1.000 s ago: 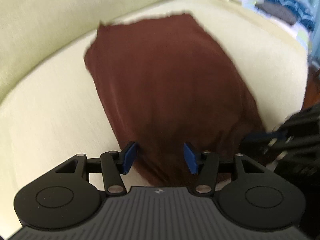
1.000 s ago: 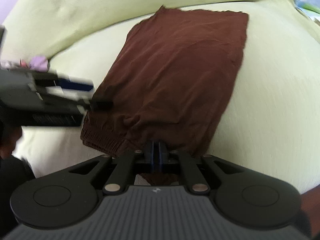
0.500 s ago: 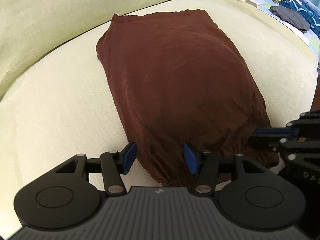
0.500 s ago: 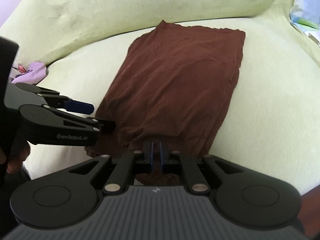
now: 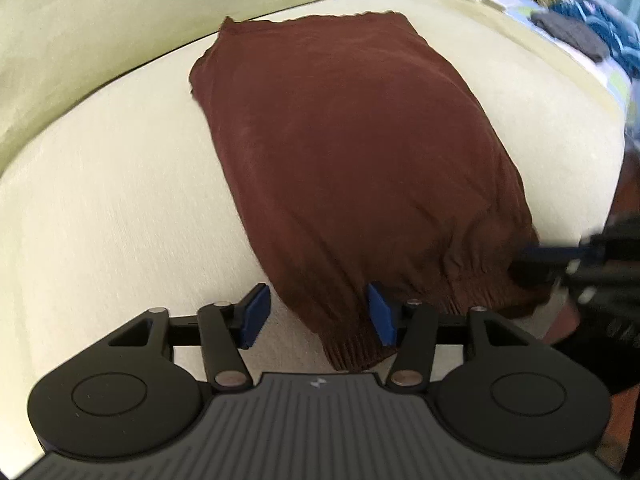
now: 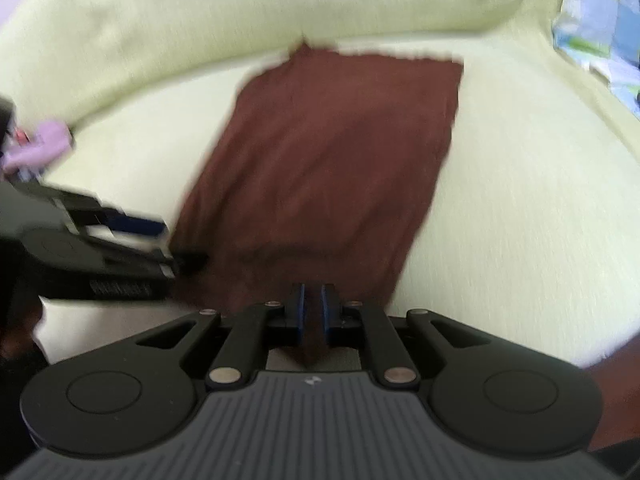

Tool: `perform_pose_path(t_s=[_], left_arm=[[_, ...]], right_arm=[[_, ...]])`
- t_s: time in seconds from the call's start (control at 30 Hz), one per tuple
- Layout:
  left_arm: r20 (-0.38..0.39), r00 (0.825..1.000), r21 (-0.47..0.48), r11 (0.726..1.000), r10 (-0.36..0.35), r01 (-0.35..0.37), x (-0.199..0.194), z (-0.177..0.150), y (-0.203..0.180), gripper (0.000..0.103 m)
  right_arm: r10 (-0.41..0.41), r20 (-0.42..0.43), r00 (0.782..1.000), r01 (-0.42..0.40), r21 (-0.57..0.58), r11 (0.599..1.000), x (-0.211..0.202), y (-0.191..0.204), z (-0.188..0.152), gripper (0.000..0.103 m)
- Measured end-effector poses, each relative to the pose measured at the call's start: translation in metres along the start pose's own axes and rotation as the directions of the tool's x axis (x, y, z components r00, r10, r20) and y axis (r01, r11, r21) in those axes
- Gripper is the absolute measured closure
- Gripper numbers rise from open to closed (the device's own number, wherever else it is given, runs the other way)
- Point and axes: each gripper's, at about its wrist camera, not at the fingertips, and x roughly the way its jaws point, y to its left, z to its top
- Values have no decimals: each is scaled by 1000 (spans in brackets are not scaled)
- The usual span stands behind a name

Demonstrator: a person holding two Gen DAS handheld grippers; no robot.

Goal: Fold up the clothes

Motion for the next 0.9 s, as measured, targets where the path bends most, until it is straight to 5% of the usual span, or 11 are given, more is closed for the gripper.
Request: perform_pose_path(t_s=[0.33, 0.57, 0.67, 0.9], left_arm=[[33, 999, -5, 1000, 0, 0, -18, -1, 12, 41], [40, 997, -105, 992, -69, 73, -22, 3, 35, 39], [87, 994, -100, 992, -68, 77, -38, 28, 52, 26], [111, 994, -29, 1000, 10, -6, 7, 134, 94, 23]], right_arm=[[-16, 24, 1000, 13, 127, 992, -14, -4, 7, 89], [22, -28, 999, -18, 130, 991, -4, -16, 1, 81], [63, 5, 998, -63, 118, 991, -13, -34, 13, 81], [69, 111, 991, -78, 81, 994, -12, -103, 67, 75]])
